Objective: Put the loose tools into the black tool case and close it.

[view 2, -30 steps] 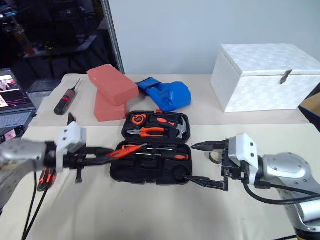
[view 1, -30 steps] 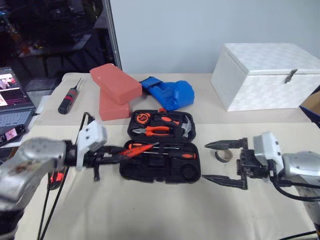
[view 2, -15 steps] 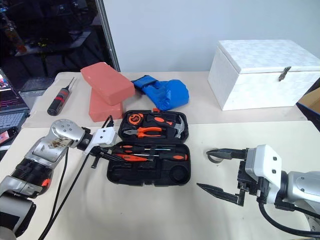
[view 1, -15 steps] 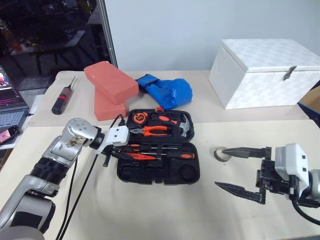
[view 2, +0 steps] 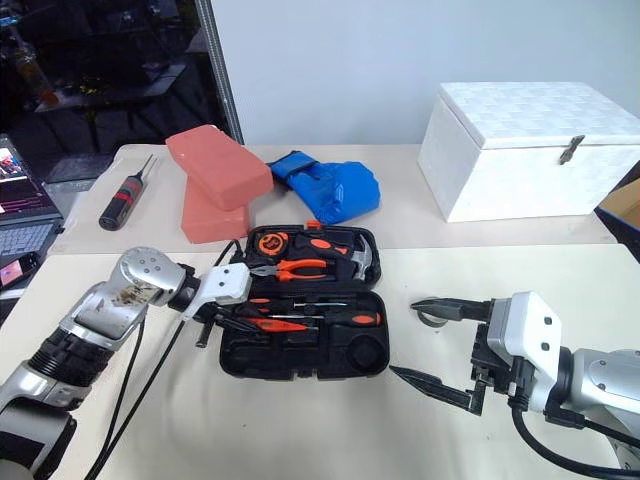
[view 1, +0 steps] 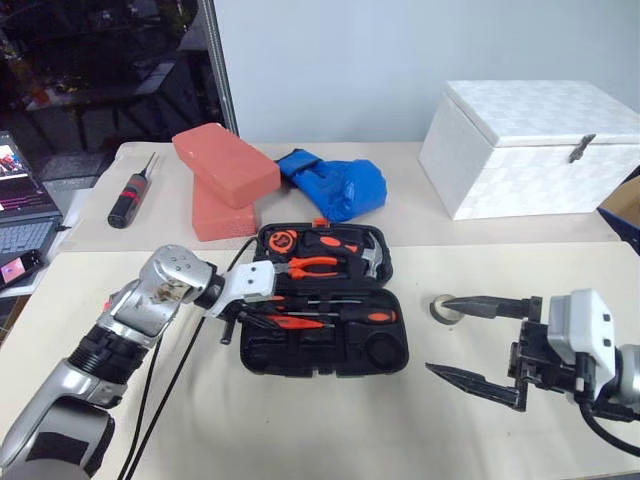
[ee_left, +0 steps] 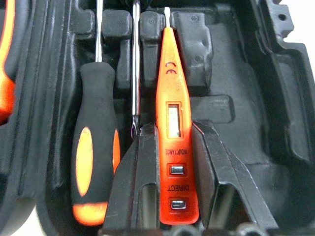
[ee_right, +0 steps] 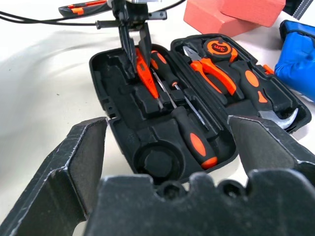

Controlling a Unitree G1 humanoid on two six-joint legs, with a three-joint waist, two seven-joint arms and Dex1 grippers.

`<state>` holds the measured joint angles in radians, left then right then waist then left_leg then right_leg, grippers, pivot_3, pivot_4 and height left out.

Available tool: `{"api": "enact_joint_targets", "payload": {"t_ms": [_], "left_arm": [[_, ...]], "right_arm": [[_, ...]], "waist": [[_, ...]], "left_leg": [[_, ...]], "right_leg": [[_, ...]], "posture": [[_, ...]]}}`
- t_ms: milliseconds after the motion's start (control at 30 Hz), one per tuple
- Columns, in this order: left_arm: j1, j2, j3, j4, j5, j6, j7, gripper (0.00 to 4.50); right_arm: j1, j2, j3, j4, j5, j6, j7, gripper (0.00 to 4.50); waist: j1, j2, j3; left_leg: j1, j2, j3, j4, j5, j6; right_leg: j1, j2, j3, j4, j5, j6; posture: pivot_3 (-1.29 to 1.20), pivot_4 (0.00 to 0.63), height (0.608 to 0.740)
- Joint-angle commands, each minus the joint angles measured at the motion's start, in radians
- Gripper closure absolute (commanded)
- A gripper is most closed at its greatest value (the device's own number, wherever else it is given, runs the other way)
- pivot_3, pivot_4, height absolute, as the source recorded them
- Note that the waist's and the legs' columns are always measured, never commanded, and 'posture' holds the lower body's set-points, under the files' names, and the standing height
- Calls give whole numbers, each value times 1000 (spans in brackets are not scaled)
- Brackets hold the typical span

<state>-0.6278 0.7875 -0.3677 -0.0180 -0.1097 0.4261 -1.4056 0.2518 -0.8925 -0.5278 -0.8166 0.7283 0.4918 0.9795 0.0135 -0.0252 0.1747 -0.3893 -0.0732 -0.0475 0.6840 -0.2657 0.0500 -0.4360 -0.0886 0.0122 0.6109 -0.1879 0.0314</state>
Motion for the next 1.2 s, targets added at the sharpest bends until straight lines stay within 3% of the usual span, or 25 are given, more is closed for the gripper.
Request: {"api": "enact_joint_targets", "payload": {"t_ms": [33,200,267,400,500,567,800,1067,1200], "left_arm": [[5,9,-28,-115,-15,130,-7,4049],[11,22,-34,-188,-17,240,17,4049],[19,20,-26,-199,-21,254,33,3041],[5,-27,145,-236,-192,405,66,1616],[5,-40,272,-244,-330,504,78,1616],[10,-69,341,-228,-383,552,131,2176],[163,-162,344,-278,-353,392,295,4448],[395,-129,159,-243,-128,201,438,4448],[422,-138,134,-223,-98,152,481,4448]], "right_arm": [[-3,-15,-19,-22,12,-2,-8,0],[-3,-12,-10,-24,9,-3,-14,0],[-4,-12,-5,-24,8,-4,-17,0],[-1,-12,-8,-22,11,-6,-14,0],[0,-10,-4,-15,4,-12,-11,0],[-6,-7,5,-9,1,-16,-13,0],[-33,-9,34,5,-2,-19,-18,0],[-3,-32,-8,4,7,-4,7,0],[13,-47,-38,4,19,19,0,0]], "waist": [[0,0,0],[-1,0,0],[-1,0,0],[0,0,0],[-3,0,0],[-5,0,0],[-1,0,0],[4,2,-2],[10,6,-9]], "left_leg": [[0,0,0,0,0,0],[0,0,0,1,0,0],[0,0,0,1,0,0],[0,0,0,2,0,0],[0,1,-1,5,0,0],[0,1,-1,8,0,0],[10,2,-1,10,0,0],[8,2,-1,8,0,-1],[12,2,-1,8,-1,-1]], "right_leg": [[0,0,0,0,0,0],[0,1,0,0,0,0],[0,1,0,0,0,0],[0,1,0,2,0,0],[0,2,0,2,0,0],[1,2,0,4,0,0],[13,-2,1,1,-4,9],[11,-3,2,0,1,1],[16,-4,2,0,-4,10]], "posture": [[0,150,740],[0,150,740],[0,150,740],[0,150,740],[0,150,740],[0,150,740],[0,150,740],[0,150,740],[0,150,740]]}}
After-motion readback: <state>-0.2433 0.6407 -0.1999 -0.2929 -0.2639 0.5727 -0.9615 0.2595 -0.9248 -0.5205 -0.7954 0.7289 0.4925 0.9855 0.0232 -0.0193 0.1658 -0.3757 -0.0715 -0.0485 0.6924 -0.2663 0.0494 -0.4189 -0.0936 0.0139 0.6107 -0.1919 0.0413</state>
